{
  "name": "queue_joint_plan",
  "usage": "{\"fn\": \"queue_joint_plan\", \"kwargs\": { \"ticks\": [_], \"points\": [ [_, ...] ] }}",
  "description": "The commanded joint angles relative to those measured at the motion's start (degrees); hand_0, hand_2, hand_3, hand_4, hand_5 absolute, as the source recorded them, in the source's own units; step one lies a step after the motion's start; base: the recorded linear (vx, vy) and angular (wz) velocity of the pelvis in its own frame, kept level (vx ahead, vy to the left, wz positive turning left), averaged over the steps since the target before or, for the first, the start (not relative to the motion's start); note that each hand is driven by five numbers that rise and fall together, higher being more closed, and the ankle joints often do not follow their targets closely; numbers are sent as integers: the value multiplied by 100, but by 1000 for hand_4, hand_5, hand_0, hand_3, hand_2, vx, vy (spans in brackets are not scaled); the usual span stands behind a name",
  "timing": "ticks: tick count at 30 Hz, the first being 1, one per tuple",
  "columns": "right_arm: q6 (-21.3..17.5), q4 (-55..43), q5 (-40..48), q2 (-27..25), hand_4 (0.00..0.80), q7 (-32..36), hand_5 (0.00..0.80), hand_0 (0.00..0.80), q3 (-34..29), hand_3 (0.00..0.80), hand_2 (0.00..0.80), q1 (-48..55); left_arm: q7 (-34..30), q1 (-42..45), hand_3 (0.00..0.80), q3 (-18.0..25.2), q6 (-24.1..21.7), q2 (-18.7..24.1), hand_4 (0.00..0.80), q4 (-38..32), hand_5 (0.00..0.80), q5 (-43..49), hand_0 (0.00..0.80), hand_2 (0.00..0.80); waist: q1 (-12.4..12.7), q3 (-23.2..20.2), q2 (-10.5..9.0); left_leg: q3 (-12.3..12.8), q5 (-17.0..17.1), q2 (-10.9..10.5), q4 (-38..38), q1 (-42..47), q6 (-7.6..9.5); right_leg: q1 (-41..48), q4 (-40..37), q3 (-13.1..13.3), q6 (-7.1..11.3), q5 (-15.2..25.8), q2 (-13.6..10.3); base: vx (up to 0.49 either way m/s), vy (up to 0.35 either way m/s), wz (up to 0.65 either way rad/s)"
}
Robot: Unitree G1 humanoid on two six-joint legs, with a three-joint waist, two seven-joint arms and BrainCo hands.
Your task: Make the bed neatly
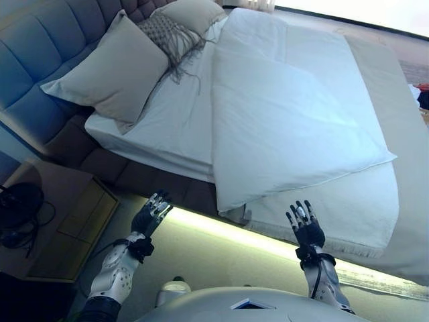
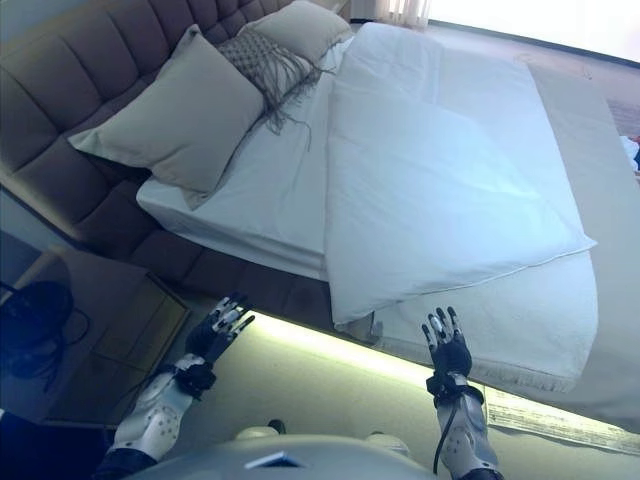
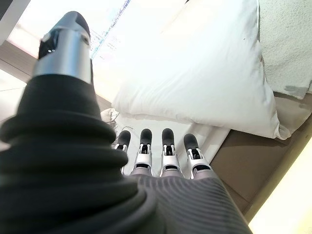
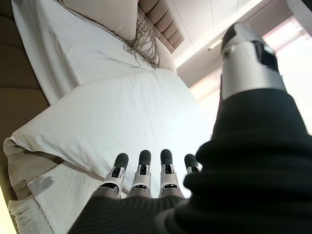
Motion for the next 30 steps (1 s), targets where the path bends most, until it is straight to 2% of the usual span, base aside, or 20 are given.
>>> {"fn": "queue_joint_plan", "kwargs": {
  "ticks": [1, 6, 12, 19, 21, 23, 25, 26, 27, 28, 30],
  "points": [
    [-223, -178, -41, -70, 0, 16, 0, 0, -59, 0, 0, -269, -96, -375, 0, 55, -201, 43, 0, -38, 0, -77, 0, 0, -85, 12, 68, 455, -126, 52, 42, 107, 149, -346, 75, 145, 131, 207, 21, 0, 0, 0],
    [-210, -194, -25, -53, 0, 14, 0, 0, -76, 0, 0, -200, -154, -337, 0, 120, -116, 36, 0, -122, 0, -116, 0, 0, -72, -4, 69, 438, -142, 45, 30, 119, 158, -340, 58, 138, 129, 209, 24, 6, -2, 0],
    [-128, -256, -25, -91, 0, 101, 0, 0, -123, 0, 0, -88, -198, -168, 0, 192, -271, 102, 0, -186, 0, 0, 0, 0, -61, 3, 61, 423, -174, 54, 110, 108, 153, -357, 64, 149, 121, 199, 41, 10, -12, 0],
    [-79, -222, 82, -240, 0, 63, 0, 0, -114, 0, 0, -124, -213, -135, 0, 223, -369, 101, 0, -98, 0, -109, 0, 0, -33, 45, 46, 293, -134, 156, 232, -29, 105, -419, 89, 184, -4, 150, 195, -10, -67, 0],
    [-52, -204, 79, -287, 0, 31, 0, 0, -118, 0, 0, -124, -241, -172, 0, 215, -392, 96, 0, -49, 0, -130, 0, 0, -55, 95, 21, 218, -190, 225, 482, -87, 57, -422, 152, 261, -78, 84, 270, -31, -88, 2],
    [0, -147, 157, -365, 0, -6, 0, 0, -97, 0, 0, -213, -173, -190, 0, 168, -434, 22, 0, -40, 0, -125, 0, 0, -9, 191, -22, 30, -137, 260, 1192, -377, -22, -416, 167, 332, -162, 89, 315, -34, -80, 14],
    [8, -103, 196, -420, 0, -87, 0, 0, -42, 0, 0, -352, -139, -228, 0, 152, -403, -29, 0, -42, 0, -183, 0, 0, 73, 292, -44, -163, 3, 109, 1687, -679, -13, -403, 156, 318, -203, 135, 311, -35, -10, 10],
    [-28, -104, 181, -437, 0, -148, 0, 0, 36, 0, 0, -490, -141, -239, 0, 140, -407, -66, 0, -46, 0, -192, 0, 0, 135, 344, -24, -246, -88, -42, 1613, -731, 86, -416, 185, 318, -189, 153, 281, -27, 69, -13],
    [-47, -135, 141, -434, 0, -207, 0, 0, 114, 0, 0, -588, -139, -233, 0, 147, -414, -82, 0, -41, 0, -192, 0, 0, 162, 369, 9, -286, -112, -100, 1502, -700, 129, -438, 224, 349, -186, 145, 268, 7, 136, -27],
    [-52, -179, 85, -407, 0, -288, 0, 0, 178, 0, 0, -674, -134, -230, 0, 163, -416, -81, 0, -1, 0, -182, 0, 0, 171, 369, 45, -306, -161, -148, 1329, -623, 175, -457, 255, 387, -176, 135, 252, 60, 180, -38],
    [3, -223, 119, -316, 0, -352, 0, 0, 149, 0, 0, -682, -184, -269, 0, 181, -417, -76, 0, 141, 0, -111, 0, 0, 106, 294, 98, -188, -261, -208, 943, -369, 239, -428, 267, 440, -126, 135, 195, 114, 223, -38]
  ]
}}
